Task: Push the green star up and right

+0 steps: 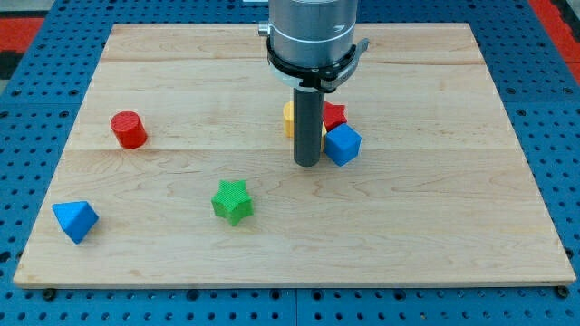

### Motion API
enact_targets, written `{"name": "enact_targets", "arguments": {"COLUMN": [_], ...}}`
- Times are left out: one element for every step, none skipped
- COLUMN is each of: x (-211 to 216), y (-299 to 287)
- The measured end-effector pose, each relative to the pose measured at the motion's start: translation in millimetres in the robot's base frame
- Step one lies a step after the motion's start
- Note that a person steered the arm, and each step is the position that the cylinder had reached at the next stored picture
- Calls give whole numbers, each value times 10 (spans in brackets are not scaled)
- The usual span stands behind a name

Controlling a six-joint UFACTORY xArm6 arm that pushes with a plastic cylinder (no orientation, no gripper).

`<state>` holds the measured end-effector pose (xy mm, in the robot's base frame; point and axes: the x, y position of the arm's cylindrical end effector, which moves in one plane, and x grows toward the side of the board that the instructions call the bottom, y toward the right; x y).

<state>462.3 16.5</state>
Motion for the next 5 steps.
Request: {"name": "enact_targets", "arguments": {"x": [50,409,822,902,902], "y": [0,4,-1,-238,-481]}}
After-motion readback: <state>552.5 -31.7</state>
